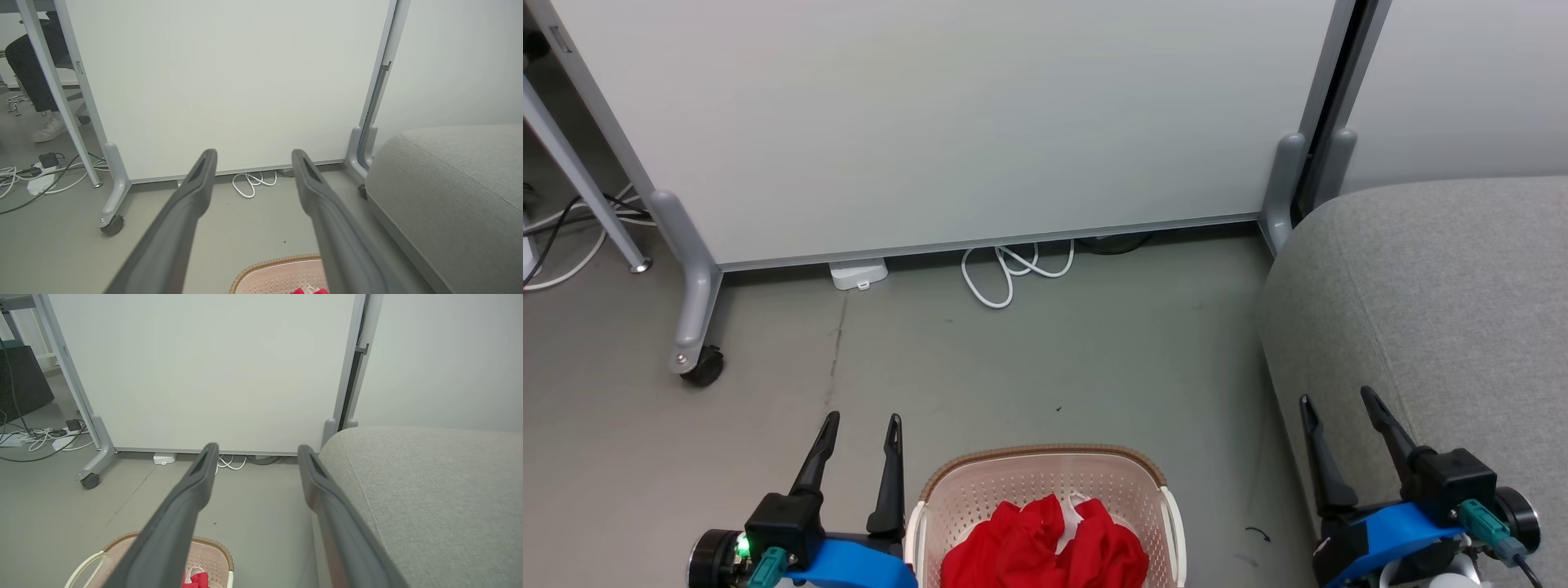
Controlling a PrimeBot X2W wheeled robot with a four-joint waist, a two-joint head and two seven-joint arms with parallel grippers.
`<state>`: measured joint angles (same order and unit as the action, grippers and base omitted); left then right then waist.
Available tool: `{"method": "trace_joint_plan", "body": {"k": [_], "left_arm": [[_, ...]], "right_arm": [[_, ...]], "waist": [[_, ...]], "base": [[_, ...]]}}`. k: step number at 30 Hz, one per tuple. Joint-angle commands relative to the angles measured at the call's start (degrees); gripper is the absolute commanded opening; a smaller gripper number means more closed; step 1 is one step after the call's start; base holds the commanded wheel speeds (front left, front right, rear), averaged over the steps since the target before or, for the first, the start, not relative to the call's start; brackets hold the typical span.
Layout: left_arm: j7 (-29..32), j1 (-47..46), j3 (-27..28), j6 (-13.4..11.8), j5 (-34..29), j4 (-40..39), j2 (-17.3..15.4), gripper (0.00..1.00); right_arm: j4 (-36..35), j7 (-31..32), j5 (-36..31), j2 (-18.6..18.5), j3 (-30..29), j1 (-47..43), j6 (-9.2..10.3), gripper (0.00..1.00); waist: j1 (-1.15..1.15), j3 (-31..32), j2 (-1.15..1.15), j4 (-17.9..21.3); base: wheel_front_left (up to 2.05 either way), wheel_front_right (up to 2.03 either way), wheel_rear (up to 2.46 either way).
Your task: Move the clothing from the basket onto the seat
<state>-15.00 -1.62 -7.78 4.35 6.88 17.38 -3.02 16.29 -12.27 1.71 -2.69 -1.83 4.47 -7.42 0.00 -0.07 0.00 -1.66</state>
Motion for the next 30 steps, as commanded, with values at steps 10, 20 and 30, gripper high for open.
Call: {"method": "trace_joint_plan", "body": {"k": [10, 20, 30], "left_arm": [[-0.3, -0.1, 0.2, 0.2, -0.1, 0.5, 0.1, 1.0], [-0.2, -2.7, -1.7, 1.2, 1.3, 6.9, 0.1, 1.0], [-0.2, -12.8, -4.1, 2.1, 2.0, 21.4, -0.4, 1.0]], "right_arm": [[0.4, -0.6, 0.3, -0.4, 0.3, 0.7, -0.12, 1.0], [-1.4, -0.3, 0.2, -0.3, 4.4, 3.3, -0.08, 1.0], [-3.3, -1.2, 1.6, -0.3, 8.2, 8.7, -0.07, 1.0]], "waist": [[0.0, 0.0, 0.0, 0.2], [0.0, -5.7, 0.0, 4.4], [0.0, -18.2, 0.0, 12.0]], "base": [[0.0, 0.0, 0.0], [0.0, 0.0, 0.0], [0.0, 0.0, 0.0]]}}
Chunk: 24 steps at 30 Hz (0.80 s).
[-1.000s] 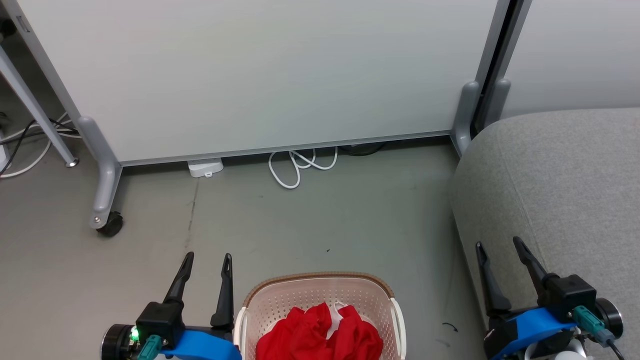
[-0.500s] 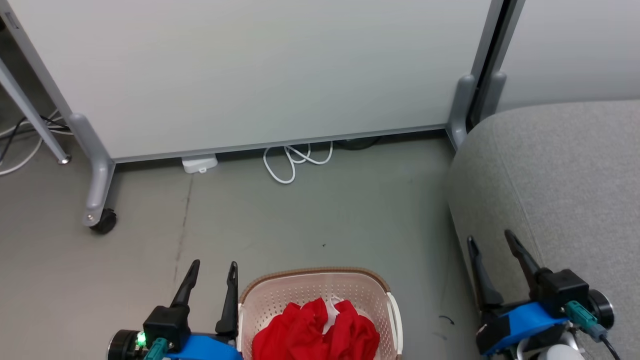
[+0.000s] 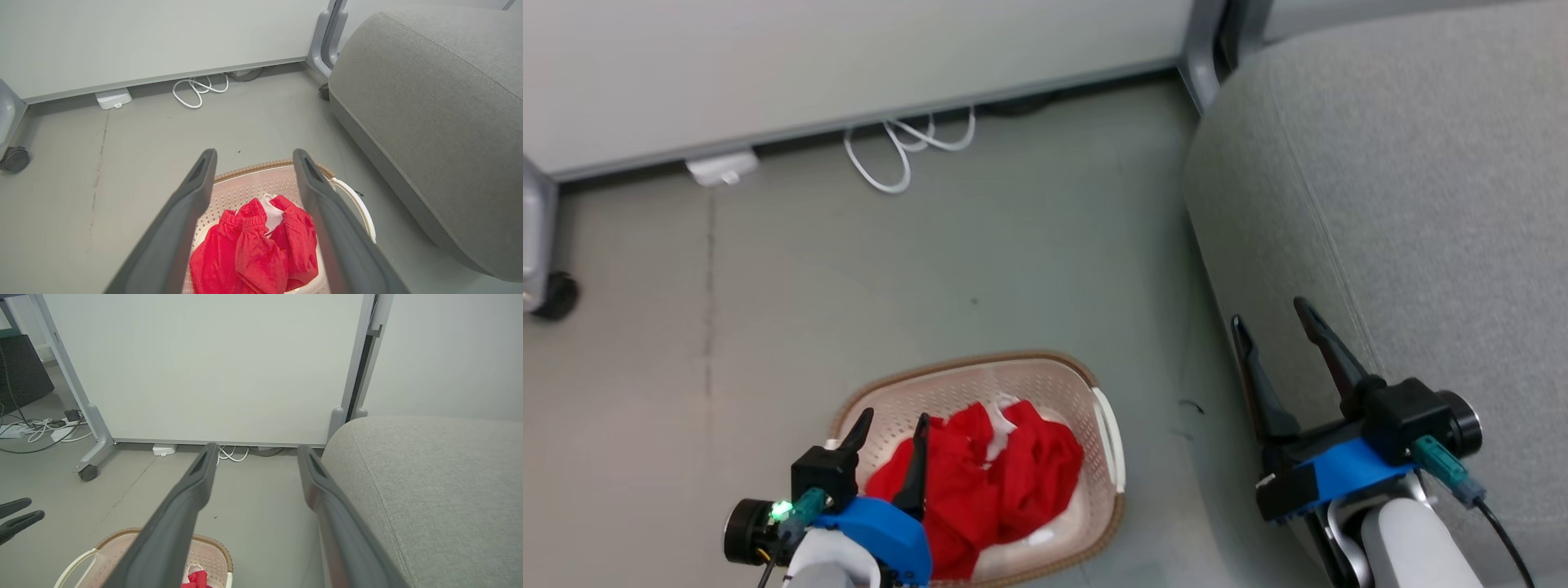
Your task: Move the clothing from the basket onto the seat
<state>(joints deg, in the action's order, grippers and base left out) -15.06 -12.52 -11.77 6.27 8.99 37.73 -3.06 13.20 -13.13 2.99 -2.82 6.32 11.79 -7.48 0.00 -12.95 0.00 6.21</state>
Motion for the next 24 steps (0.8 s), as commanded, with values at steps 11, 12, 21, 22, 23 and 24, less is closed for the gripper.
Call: {"method": "trace_joint_plan", "body": {"k": [11, 12, 21, 22, 23, 24], "left_arm": [[1.8, -14.3, -1.4, 0.8, 0.6, 16.7, -2.4, 1.0], [2.0, -15.5, -1.4, 0.7, 0.6, 17.7, -2.6, 1.0], [4.4, -22.0, -0.8, 0.5, 2.0, 26.5, -3.3, 1.0], [4.8, -22.7, -0.8, 0.3, 2.0, 27.3, -3.5, 1.0], [4.9, -23.2, -0.9, 0.0, 2.0, 28.1, -3.7, 1.0], [5.1, -23.8, -0.9, -0.3, 1.9, 28.7, -4.0, 1.0]], "right_arm": [[-1.4, -1.8, 2.4, -0.1, -0.2, 6.3, -0.02, 1.0], [-1.6, -1.9, 2.6, -0.1, -0.5, 6.8, -0.03, 1.0], [-2.4, -2.1, 5.2, -0.1, 0.5, 9.2, -0.02, 1.0], [-2.8, -2.1, 5.7, -0.1, 0.6, 9.3, -0.02, 1.0], [-2.9, -2.1, 6.1, -0.1, 0.5, 9.3, -0.02, 1.0], [-3.2, -2.1, 6.7, -0.1, 0.7, 9.3, -0.02, 1.0]], "waist": [[0.0, -19.9, 0.0, 8.6], [0.0, -21.1, 0.0, 8.7], [0.0, -26.4, 0.0, 9.3], [0.0, -27.0, 0.0, 9.6], [0.0, -27.3, 0.0, 9.7], [0.0, -28.0, 0.0, 10.0]], "base": [[0.0, 0.0, 0.0], [0.0, 0.0, 0.0], [0.0, 0.0, 0.0], [0.0, 0.0, 0.0], [0.0, 0.0, 0.0], [0.0, 0.0, 0.0]]}}
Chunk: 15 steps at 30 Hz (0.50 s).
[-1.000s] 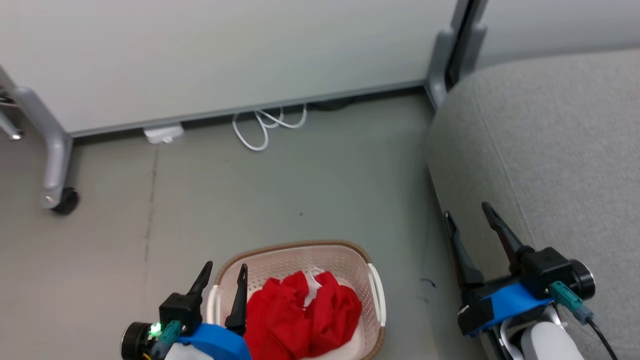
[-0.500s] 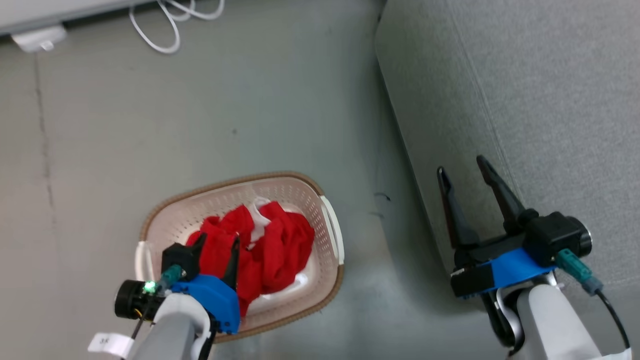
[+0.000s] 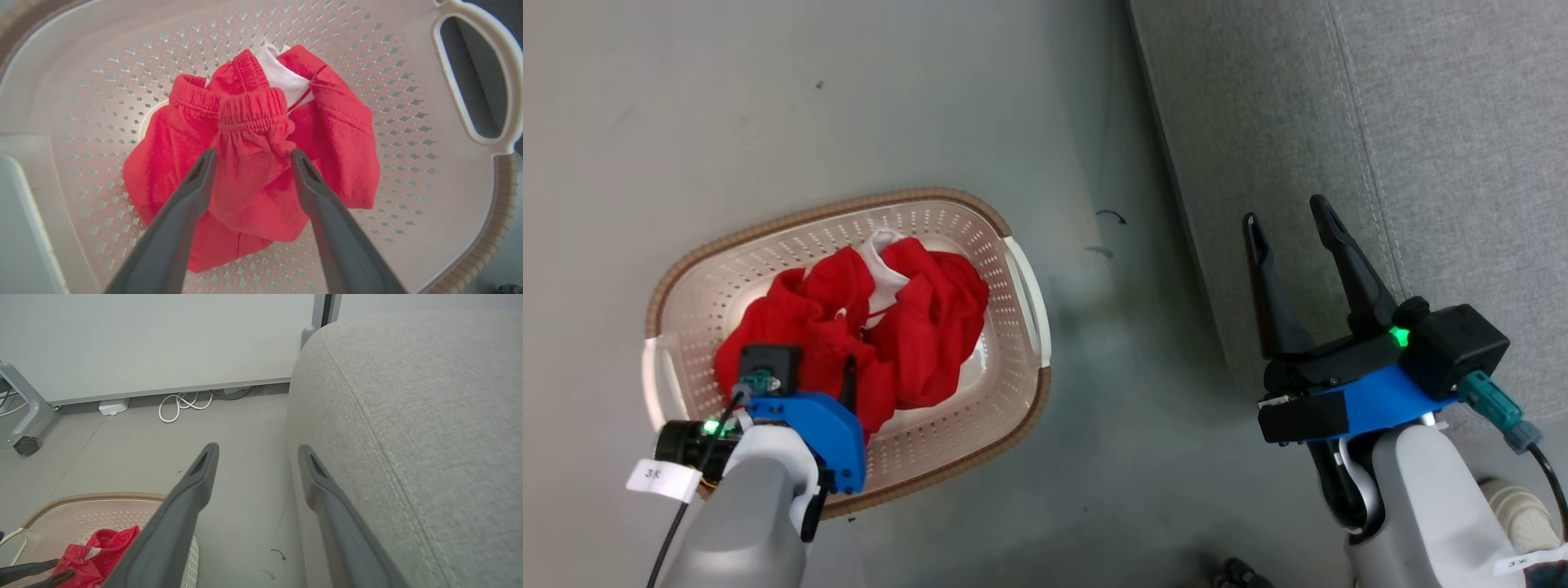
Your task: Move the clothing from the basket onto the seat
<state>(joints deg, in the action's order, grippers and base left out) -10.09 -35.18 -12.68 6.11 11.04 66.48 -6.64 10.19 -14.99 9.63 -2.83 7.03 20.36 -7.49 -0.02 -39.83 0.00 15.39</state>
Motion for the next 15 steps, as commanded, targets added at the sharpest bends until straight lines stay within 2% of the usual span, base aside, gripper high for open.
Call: {"method": "trace_joint_plan", "body": {"k": [1, 12, 13, 14, 15], "left_arm": [[0.3, -1.7, 0.0, -0.4, -0.1, 0.6, -0.6, 1.0], [2.0, -6.1, 0.2, -2.7, 0.9, 4.7, -1.8, 1.0], [2.3, -6.3, 0.2, -2.8, 1.0, 4.9, -1.9, 0.94], [2.3, -6.5, 0.0, -2.9, 1.0, 5.0, -1.9, 0.4], [2.4, -6.6, -0.1, -3.0, 1.0, 5.2, -1.7, 0.0]], "right_arm": [[-0.3, -0.3, 0.4, -0.1, 0.2, 0.8, -0.01, 1.0], [-1.1, -0.2, 2.5, -0.1, 0.7, 1.2, -0.01, 1.0], [-1.1, -0.3, 2.6, -0.1, 0.8, 1.2, -0.02, 1.0], [-1.1, -0.3, 2.6, -0.1, 0.8, 1.3, -0.02, 1.0], [-1.1, -0.3, 2.6, -0.1, 0.7, 1.3, -0.02, 1.0]], "waist": [[0.02, -1.7, 0.0, 1.1], [0.02, -5.4, 0.0, 2.9], [0.02, -5.4, 0.0, 2.9], [0.02, -5.4, 0.0, 3.0], [0.02, -5.3, 0.0, 2.9]], "base": [[0.0, 0.0, 0.0], [0.0, 0.0, 0.0], [0.0, 0.0, 0.0], [0.0, 0.0, 0.0], [0.0, 0.0, 0.0]]}}
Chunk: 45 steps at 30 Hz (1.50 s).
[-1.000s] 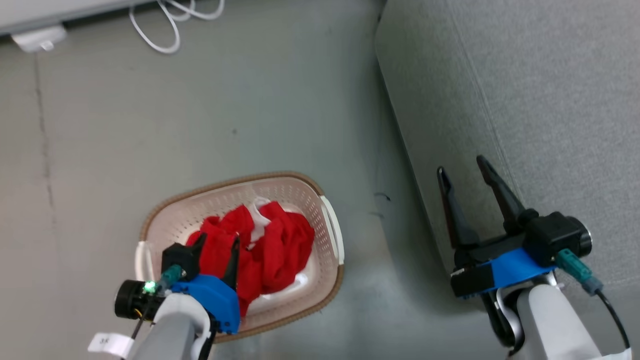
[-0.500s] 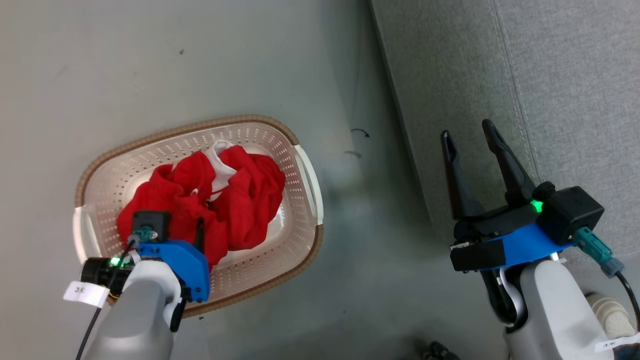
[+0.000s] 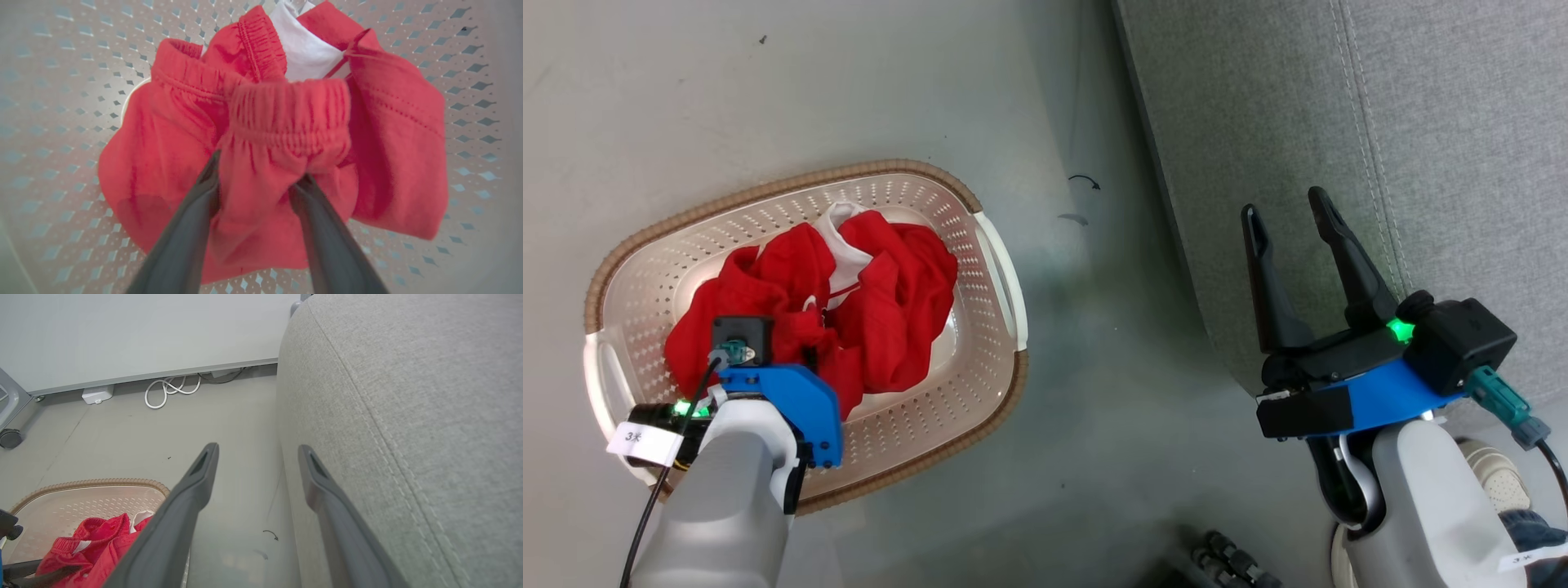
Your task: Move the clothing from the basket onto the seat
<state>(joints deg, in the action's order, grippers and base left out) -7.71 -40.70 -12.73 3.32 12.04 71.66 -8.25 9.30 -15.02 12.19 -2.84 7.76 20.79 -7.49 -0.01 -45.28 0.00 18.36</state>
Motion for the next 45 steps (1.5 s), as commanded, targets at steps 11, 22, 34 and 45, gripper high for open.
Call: {"method": "trace_joint_plan", "body": {"k": [11, 22, 34, 45], "left_arm": [[-0.6, -1.4, -1.1, 1.1, 1.0, 1.0, 0.9, 0.0], [-1.1, 2.5, -2.1, 2.2, 2.5, 1.8, 3.4, 0.0], [-3.9, 8.9, -8.9, 4.1, 3.0, 0.6, 5.4, 0.0], [-4.1, 12.5, -22.1, 4.1, 16.0, -13.8, 5.3, 0.0]], "right_arm": [[0.1, -0.2, -0.5, -0.1, 0.2, 0.8, -0.01, 1.0], [2.7, -0.2, -2.1, -0.1, -0.4, -1.1, -0.02, 1.0], [7.2, -0.2, -4.6, -0.2, -0.6, -5.2, -0.02, 1.0], [9.8, -0.1, -5.3, -0.1, -2.1, -9.6, -0.02, 1.0]], "waist": [[0.01, 1.6, 0.0, -1.3], [0.01, 10.0, 0.0, -4.7], [0.01, 25.7, 0.0, -12.1], [0.01, 35.0, 0.0, -17.0]], "base": [[0.0, 0.0, 0.0], [0.0, 0.0, 0.0], [0.0, 0.0, 0.0], [0.0, 0.0, 0.0]]}}
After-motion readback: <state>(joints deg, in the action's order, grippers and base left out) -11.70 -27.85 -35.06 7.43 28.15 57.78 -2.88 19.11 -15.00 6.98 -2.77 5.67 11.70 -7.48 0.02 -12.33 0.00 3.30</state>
